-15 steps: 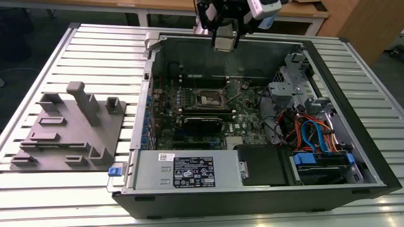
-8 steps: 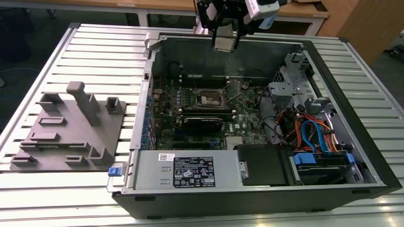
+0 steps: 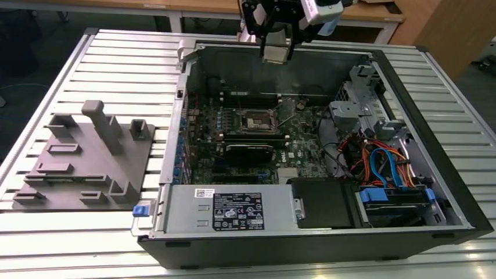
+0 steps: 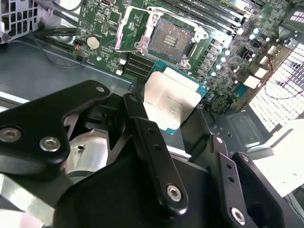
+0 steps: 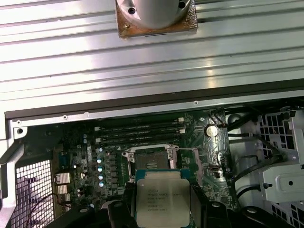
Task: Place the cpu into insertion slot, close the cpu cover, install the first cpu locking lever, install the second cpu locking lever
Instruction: 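Place the cpu into insertion slot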
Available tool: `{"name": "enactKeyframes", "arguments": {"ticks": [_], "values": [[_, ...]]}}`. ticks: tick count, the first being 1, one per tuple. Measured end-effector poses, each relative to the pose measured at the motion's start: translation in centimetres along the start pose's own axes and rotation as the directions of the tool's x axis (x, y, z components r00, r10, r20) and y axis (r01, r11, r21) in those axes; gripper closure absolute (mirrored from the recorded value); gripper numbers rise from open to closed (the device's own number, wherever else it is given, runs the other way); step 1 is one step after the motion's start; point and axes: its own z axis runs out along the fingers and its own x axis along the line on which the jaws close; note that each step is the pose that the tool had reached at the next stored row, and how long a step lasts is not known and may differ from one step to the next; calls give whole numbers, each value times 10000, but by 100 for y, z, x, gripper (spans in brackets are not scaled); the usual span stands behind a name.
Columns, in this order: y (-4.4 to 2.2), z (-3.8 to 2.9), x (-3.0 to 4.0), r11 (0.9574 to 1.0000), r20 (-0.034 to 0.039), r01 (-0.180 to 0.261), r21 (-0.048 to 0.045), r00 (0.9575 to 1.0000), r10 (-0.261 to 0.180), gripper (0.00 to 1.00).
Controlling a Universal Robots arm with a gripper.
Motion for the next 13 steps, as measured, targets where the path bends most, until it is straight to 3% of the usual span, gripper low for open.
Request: {"name": "enactKeyframes", "arguments": {"ticks": [6, 10, 13], "values": [[0, 0, 0, 9999, 11, -119, -2, 9999, 119, 46], [0, 1, 0, 9985, 49, -540, -6, 9985, 540, 46], [0, 1, 0, 9944, 94, -1057, -19, 9944, 1057, 46]]}}
